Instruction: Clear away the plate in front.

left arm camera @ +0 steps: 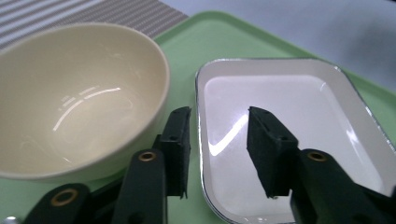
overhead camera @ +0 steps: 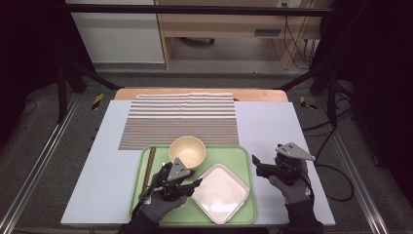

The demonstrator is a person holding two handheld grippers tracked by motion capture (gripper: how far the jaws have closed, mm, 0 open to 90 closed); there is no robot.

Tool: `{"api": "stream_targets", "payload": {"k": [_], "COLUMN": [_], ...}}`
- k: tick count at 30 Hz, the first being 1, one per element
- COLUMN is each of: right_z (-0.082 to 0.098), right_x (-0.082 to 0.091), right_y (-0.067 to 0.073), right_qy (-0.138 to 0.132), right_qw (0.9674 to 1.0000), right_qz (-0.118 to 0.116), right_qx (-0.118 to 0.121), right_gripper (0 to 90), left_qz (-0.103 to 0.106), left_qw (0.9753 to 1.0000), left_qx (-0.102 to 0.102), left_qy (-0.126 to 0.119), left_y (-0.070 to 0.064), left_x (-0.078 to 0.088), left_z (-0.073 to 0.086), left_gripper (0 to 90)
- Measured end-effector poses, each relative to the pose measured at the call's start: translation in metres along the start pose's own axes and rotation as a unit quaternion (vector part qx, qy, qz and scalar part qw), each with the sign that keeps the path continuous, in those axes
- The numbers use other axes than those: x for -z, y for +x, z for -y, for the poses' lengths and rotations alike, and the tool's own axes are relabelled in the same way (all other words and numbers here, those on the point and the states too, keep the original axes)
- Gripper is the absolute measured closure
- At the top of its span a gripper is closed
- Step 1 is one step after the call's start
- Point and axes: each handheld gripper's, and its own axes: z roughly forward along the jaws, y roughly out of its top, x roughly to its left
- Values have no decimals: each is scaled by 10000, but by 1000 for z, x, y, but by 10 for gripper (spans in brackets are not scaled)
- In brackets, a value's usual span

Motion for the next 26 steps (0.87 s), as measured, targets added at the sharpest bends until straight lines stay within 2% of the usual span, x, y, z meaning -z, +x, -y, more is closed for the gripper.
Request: {"api": "stream_targets", "payload": {"k": [3,8,12,16,22,26], "right_z": [0,0,0,1,1,1], "right_x": [0,1,1,2,3,3], "right_y": [-1,-3,-4,-5,-8,-9], "right_qy": [-29,-37,-37,-35,-62,-33], "right_qw": [10000,10000,10000,10000,9999,9999], "right_qz": [17,32,42,52,83,93], "right_qx": [26,-3,-23,-36,-33,-43], "right_gripper": [36,35,34,33,33,33], "left_qz": [-90,-315,-508,-688,-809,-965], "left_qw": [9998,9982,9973,9958,9948,9928], "left_qx": [86,207,225,308,355,473], "left_qy": [-144,-458,-488,-518,-508,-524], "left_y": [7,26,41,57,77,89], "left_x": [11,30,40,46,56,61], "left_z": [-4,-7,-6,-1,6,13], "left_gripper": [465,370,289,255,230,216]}}
